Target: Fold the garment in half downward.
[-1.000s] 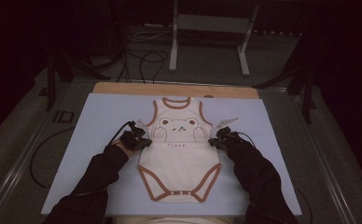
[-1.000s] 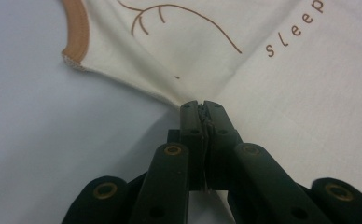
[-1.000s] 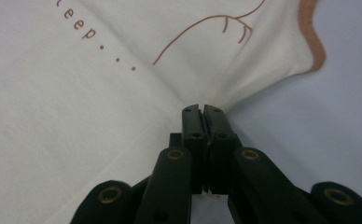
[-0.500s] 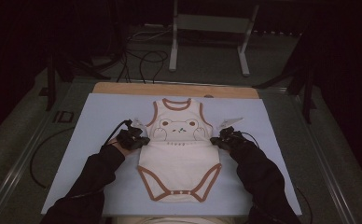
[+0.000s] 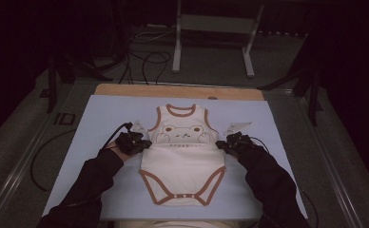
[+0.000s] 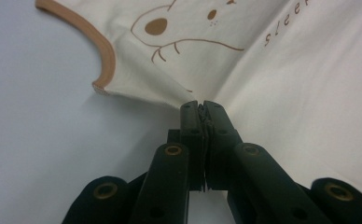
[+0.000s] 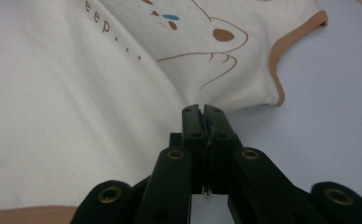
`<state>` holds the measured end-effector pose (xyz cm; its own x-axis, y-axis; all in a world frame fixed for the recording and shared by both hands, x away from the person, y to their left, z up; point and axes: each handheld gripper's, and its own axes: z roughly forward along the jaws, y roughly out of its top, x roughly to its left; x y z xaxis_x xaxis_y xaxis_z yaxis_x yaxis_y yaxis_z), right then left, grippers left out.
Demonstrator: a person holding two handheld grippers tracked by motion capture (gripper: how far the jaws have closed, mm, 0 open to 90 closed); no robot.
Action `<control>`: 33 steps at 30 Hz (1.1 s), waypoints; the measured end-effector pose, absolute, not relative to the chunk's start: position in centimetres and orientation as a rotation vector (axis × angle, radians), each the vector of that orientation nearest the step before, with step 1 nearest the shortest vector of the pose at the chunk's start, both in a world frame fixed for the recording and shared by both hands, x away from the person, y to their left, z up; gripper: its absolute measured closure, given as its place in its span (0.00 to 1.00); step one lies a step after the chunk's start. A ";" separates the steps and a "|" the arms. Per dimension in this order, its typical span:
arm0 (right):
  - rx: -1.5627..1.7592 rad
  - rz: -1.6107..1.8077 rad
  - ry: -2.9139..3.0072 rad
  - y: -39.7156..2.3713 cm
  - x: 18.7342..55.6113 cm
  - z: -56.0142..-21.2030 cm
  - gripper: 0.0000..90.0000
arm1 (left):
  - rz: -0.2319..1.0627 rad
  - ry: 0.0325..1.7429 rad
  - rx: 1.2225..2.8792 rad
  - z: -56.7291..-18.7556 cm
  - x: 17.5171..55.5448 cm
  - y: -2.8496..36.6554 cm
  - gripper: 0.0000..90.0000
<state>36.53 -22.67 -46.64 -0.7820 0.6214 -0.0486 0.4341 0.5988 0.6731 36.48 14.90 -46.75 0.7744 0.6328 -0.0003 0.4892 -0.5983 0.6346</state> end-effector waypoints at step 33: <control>0.787 0.984 2.584 -23.4 29.5 -46.0 0.99 | 0.276 0.682 2.368 -45.7 29.7 15.1 0.98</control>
